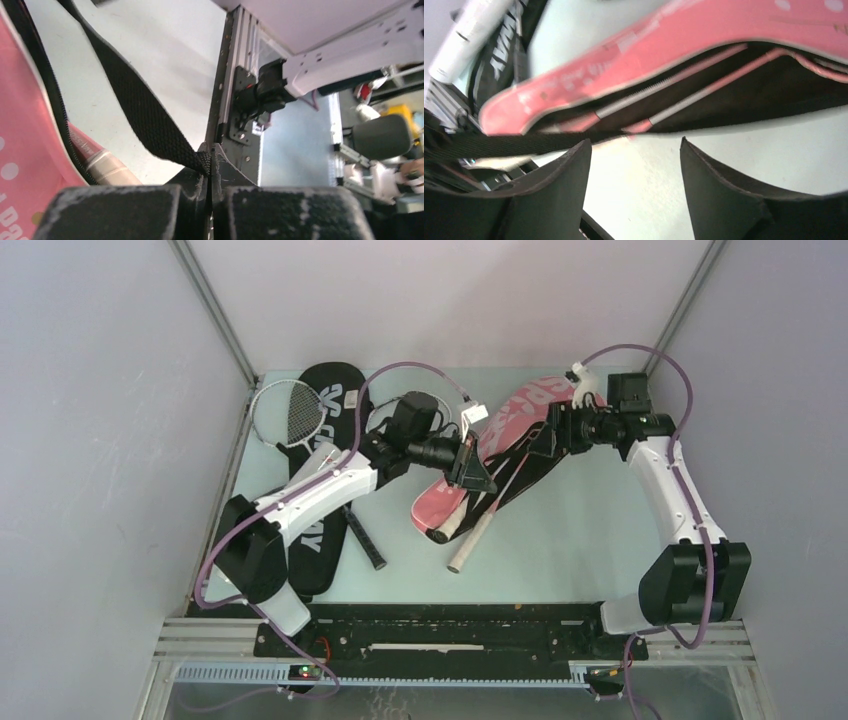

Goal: Pack up the badminton gear
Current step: Adjust the racket bag at the center of the board.

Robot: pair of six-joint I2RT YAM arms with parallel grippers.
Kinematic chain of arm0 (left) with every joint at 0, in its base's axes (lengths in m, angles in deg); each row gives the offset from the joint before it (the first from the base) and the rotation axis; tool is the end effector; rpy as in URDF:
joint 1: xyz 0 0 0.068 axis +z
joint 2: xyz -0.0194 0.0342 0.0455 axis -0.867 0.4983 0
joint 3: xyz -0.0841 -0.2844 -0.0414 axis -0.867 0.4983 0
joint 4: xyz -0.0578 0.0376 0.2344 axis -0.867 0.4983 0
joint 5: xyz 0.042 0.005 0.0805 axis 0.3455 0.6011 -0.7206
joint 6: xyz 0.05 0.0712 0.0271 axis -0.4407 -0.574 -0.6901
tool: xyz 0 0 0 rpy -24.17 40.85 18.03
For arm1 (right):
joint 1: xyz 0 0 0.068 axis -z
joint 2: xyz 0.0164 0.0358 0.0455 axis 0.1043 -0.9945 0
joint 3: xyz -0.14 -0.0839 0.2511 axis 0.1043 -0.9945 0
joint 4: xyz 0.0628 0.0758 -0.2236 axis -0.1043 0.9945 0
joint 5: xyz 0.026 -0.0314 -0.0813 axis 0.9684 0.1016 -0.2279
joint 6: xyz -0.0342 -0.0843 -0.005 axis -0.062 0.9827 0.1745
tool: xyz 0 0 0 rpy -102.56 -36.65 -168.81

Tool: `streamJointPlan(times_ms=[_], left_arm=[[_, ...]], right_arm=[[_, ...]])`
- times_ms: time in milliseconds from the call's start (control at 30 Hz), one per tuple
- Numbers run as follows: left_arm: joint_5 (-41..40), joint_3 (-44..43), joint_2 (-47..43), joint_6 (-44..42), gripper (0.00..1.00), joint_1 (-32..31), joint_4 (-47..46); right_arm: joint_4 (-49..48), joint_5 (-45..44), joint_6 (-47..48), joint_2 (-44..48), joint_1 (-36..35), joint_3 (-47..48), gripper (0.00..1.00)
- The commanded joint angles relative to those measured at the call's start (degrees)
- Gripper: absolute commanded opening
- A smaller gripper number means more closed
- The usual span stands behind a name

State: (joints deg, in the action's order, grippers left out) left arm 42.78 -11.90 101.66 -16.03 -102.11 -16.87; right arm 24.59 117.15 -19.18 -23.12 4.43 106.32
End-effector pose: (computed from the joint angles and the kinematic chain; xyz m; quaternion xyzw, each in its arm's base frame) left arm 0.2448 -0.3025 0.3393 0.3880 0.7146 -0.5299 0.2408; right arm 0.3103 0.0580 0.3485 -0.1720 0.8654 0.2859 0.3739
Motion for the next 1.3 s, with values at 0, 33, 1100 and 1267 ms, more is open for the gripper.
streamJointPlan(times_ms=[0,33,1100,1267], left_arm=[[3.80,-3.09,-3.11,12.90,0.00,1.69,-10.40],[3.56,-3.26,-3.03,13.54,0.00,1.81,-10.43],[1.54,0.59,-1.39,11.86,0.00,2.18,-10.20],[1.63,0.87,-1.62,12.14,0.00,2.21,-10.53]], right_arm=[[-0.50,2.18,3.60,4.24,4.36,-5.58,0.77],[-1.14,3.05,3.57,4.82,5.65,-7.39,0.78],[-30.32,-10.55,-32.34,-29.90,10.43,-10.40,0.66],[-25.93,-12.72,-32.92,-33.42,8.95,-4.85,0.62]])
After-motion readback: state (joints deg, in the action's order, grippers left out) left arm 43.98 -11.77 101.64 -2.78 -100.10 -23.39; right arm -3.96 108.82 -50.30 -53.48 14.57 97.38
